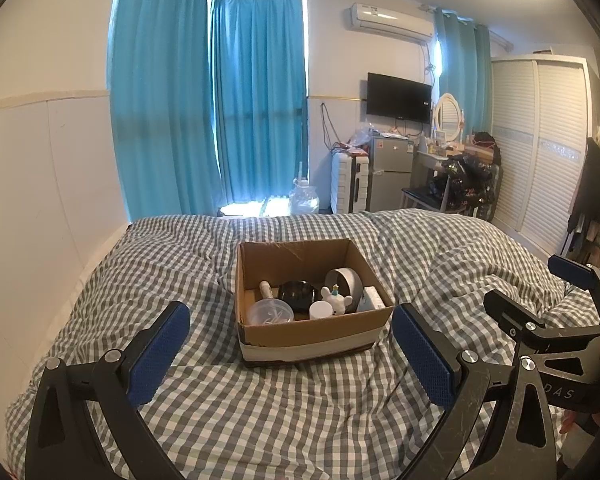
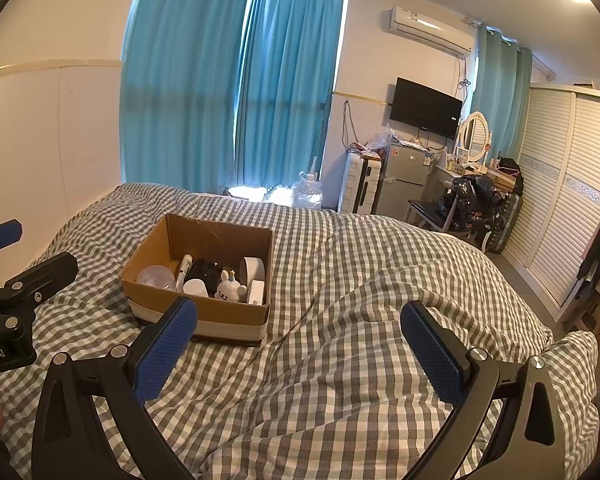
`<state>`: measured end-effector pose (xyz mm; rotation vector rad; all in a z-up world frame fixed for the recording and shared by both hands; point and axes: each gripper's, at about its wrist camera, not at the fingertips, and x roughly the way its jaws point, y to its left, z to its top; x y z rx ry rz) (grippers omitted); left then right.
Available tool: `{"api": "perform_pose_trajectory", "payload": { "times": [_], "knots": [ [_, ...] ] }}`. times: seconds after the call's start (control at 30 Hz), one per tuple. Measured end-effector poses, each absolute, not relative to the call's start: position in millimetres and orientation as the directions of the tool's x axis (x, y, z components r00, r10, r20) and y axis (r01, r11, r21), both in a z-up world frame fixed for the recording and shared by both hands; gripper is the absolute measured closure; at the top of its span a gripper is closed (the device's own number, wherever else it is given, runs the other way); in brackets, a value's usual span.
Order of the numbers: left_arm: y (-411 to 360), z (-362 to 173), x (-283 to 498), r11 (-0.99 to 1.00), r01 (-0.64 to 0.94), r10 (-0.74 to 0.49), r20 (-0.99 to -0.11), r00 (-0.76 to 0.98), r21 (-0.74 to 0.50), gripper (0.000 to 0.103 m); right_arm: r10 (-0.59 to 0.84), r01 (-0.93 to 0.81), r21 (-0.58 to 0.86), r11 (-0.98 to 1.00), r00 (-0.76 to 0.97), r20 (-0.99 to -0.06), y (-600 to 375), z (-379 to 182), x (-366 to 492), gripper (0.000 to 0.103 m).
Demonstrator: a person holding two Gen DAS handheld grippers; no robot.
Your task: Organize objects
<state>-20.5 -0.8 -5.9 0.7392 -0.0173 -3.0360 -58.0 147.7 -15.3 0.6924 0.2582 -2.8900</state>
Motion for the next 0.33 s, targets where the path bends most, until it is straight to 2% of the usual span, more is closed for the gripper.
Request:
{"api": "perform_pose_trajectory", "payload": {
  "times": [0.33],
  "knots": [
    [-2.1,-6.8,-20.4,-1.0,0.017,-0.024,-0.459,-0.888,0.018,0.0,-0.115,0.195,-0.13,-0.972,-0.879,-0.464,148.0,-16.9,-57.5,0.001]
  ]
}}
